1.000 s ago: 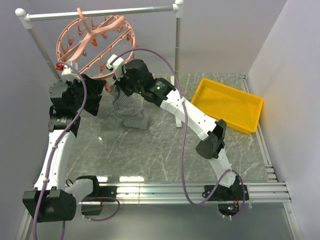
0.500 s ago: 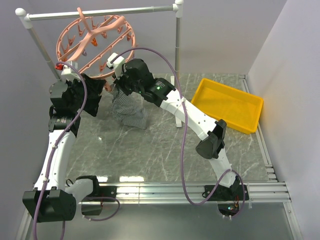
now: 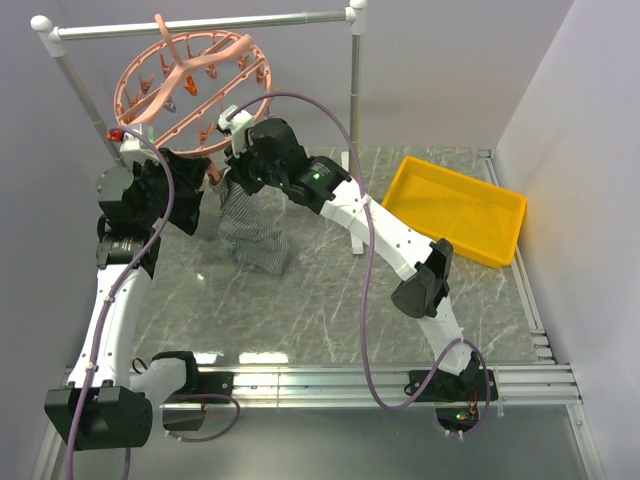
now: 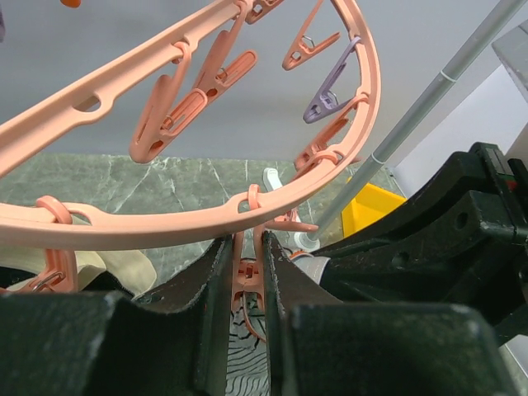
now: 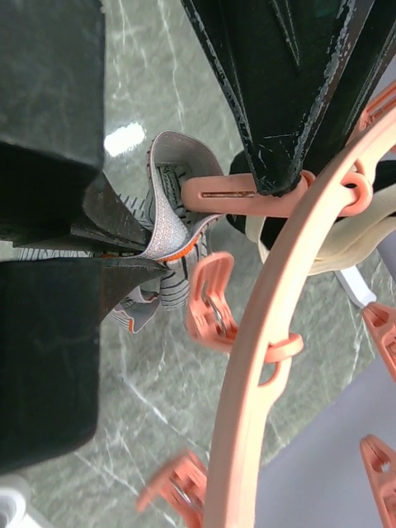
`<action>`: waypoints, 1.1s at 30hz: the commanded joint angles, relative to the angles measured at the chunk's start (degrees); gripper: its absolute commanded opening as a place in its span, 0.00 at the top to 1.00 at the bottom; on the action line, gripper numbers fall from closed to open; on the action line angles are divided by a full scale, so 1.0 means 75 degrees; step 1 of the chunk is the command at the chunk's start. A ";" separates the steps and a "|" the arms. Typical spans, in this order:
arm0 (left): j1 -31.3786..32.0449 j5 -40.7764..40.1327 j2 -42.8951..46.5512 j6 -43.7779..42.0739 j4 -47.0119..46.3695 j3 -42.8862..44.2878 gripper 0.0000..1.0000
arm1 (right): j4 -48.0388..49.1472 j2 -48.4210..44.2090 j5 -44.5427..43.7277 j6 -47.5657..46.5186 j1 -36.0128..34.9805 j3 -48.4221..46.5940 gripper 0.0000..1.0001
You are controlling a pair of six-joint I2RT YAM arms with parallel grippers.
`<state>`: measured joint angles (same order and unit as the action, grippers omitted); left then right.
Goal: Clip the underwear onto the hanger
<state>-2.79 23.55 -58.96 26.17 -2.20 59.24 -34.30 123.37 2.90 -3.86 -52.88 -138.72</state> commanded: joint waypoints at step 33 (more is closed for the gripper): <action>0.0102 0.0059 0.0373 -0.0536 -0.0762 -0.0305 0.87 | 0.0449 -0.0512 0.0727 0.1944 0.0430 0.0109 1.00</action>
<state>-2.48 23.62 -57.19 23.90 -4.12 57.06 -33.89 123.35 7.62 9.39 -49.63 -137.23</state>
